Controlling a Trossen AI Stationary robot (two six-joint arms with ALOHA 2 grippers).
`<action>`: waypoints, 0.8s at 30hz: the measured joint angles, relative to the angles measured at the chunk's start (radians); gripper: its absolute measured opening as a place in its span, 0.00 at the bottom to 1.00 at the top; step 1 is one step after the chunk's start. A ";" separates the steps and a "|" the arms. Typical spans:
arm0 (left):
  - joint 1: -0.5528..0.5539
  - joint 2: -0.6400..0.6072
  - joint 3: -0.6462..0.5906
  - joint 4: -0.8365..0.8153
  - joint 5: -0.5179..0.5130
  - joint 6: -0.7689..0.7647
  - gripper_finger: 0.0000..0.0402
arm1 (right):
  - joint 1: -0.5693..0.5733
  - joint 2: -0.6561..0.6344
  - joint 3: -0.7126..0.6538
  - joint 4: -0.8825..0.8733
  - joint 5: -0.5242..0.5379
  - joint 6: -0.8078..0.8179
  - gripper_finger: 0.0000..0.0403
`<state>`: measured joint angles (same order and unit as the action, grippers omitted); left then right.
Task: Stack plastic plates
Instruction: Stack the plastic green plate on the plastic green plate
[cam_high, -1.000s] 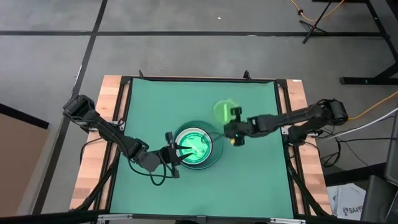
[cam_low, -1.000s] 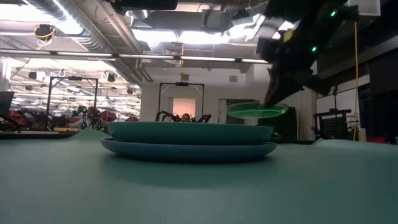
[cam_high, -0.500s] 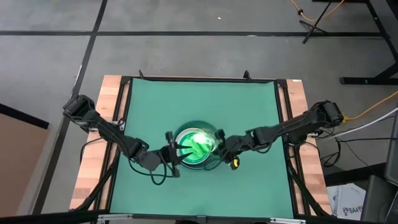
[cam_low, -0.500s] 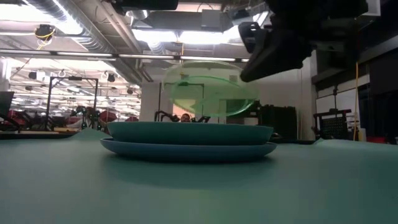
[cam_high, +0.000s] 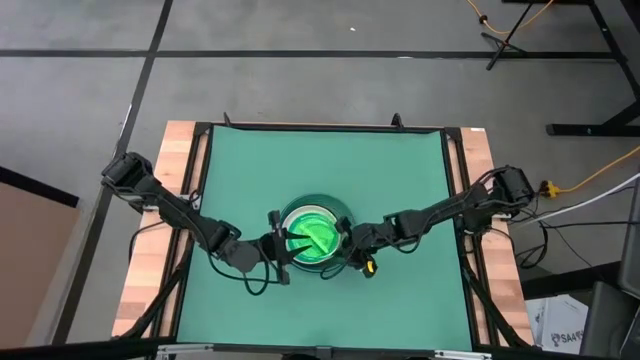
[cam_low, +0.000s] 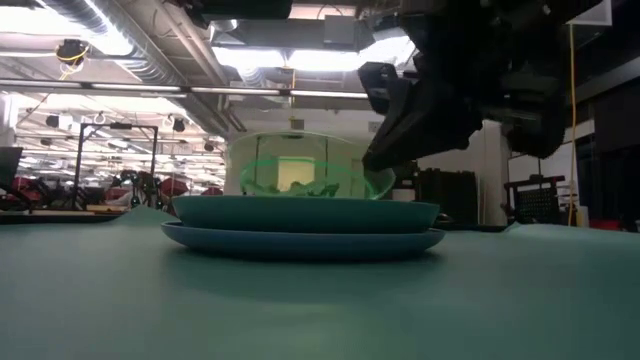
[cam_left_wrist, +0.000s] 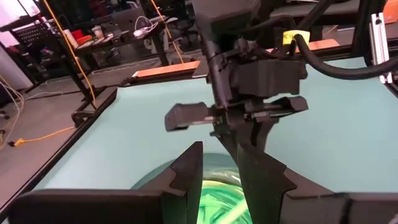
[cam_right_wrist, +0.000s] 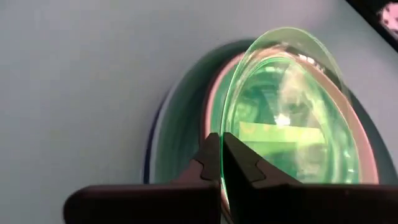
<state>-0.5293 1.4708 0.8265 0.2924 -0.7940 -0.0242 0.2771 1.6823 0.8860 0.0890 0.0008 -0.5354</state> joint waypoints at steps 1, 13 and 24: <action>0.000 0.000 0.000 0.000 0.000 0.000 0.23 | 0.000 0.011 0.000 0.018 -0.011 -0.002 0.00; 0.000 0.000 0.000 0.000 0.000 0.000 0.23 | -0.003 0.089 0.000 0.079 0.080 0.029 0.00; 0.000 0.000 0.000 0.000 0.001 0.000 0.23 | -0.003 0.089 0.001 0.079 0.105 0.089 0.16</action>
<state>-0.5293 1.4708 0.8265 0.2920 -0.7929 -0.0246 0.2745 1.7710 0.8867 0.1681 0.1059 -0.4467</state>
